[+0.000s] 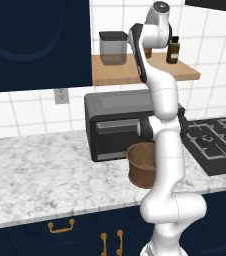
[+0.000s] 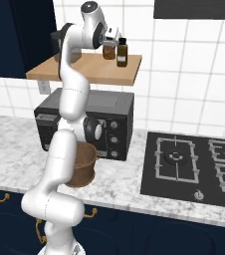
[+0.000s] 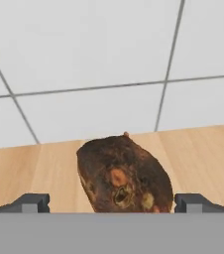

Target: Open the cabinet, pick up the bread from the cabinet and place it in the basket. Then move the basket to the dining counter.

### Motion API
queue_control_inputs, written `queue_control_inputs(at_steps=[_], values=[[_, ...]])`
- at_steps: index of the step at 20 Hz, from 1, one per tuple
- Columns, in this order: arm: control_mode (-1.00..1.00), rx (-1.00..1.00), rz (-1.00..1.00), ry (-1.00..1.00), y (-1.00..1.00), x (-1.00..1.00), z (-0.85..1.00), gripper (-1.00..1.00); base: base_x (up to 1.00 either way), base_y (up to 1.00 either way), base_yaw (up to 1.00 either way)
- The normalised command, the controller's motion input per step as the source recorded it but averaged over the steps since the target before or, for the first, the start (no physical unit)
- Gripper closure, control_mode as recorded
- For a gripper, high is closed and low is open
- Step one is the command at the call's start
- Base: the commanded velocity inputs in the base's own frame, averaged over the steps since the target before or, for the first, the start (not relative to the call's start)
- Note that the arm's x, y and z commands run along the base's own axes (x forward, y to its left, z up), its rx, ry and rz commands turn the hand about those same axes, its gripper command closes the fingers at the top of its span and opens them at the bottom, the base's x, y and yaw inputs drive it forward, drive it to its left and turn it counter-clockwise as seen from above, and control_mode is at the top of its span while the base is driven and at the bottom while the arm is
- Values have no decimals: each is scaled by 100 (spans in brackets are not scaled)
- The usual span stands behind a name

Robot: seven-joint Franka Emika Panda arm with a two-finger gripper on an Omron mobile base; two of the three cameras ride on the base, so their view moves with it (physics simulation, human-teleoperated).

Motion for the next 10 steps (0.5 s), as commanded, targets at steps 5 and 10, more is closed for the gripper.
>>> queue_control_inputs(at_steps=[5,10], values=[[-100,-1,0,4,-2,10,-2,-100,0,0,0],[-100,0,0,5,-3,23,-1,-100,0,0,0]])
